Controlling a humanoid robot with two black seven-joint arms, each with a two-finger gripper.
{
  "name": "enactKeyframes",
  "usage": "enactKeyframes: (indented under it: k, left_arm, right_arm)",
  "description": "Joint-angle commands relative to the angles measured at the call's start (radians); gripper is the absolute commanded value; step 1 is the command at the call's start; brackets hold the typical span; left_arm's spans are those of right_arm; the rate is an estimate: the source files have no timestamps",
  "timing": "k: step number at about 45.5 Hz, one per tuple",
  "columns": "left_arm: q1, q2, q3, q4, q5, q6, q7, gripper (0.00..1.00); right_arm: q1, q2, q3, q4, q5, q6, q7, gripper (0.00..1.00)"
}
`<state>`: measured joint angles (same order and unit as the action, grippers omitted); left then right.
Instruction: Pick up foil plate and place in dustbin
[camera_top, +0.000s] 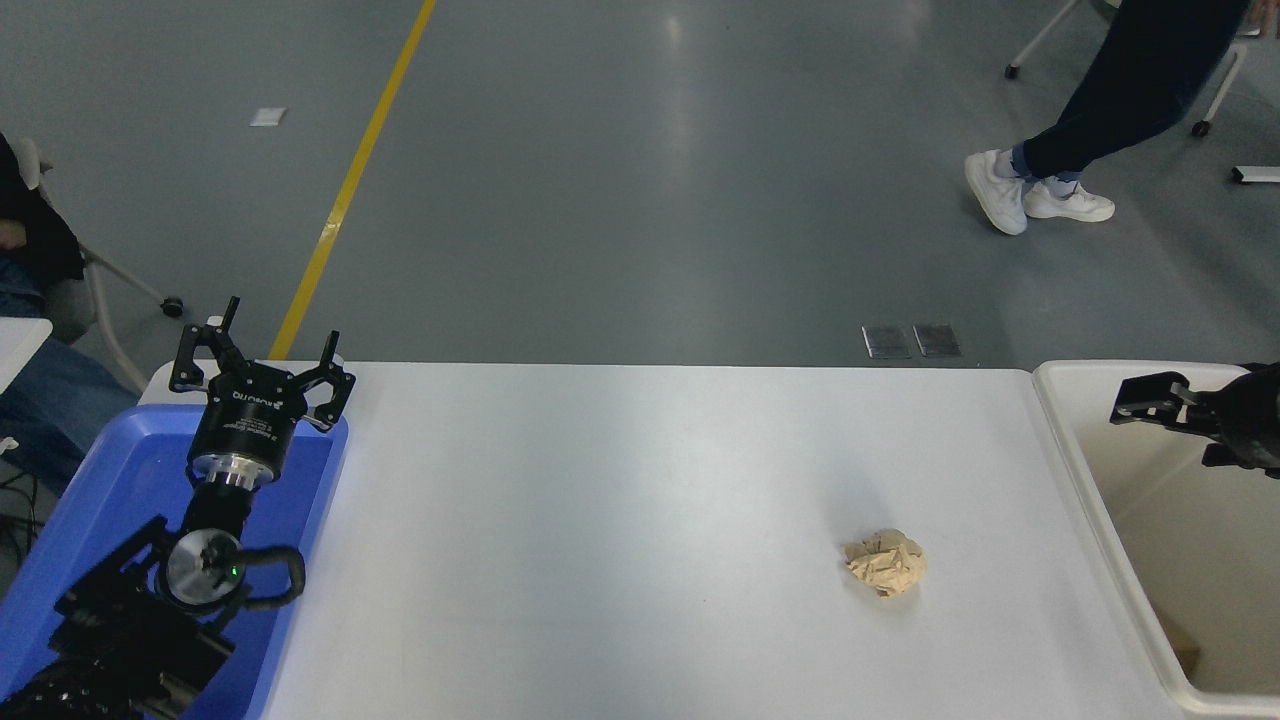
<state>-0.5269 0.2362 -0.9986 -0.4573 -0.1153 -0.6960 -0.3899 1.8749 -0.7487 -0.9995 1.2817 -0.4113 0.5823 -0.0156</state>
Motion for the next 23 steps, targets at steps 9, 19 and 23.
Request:
enactKeyframes:
  k: [9, 19, 23]
  left_arm:
    - [0.002, 0.0, 0.0, 0.0, -0.003, 0.006, -0.004, 1.0]
    - [0.002, 0.0, 0.0, 0.0, -0.003, 0.006, -0.004, 1.0]
    - [0.002, 0.0, 0.0, 0.0, -0.003, 0.006, -0.004, 1.0]
  right_arm:
    - [0.564, 0.383, -0.111, 0.304, 0.38, 0.203, -0.003, 1.0]
    - [0.578, 0.52, -0.067, 0.291, 0.468, 0.203, -0.003, 1.0]
    - [0.578, 0.517, -0.065, 0.288, 0.468, 0.203, -0.003, 1.0]
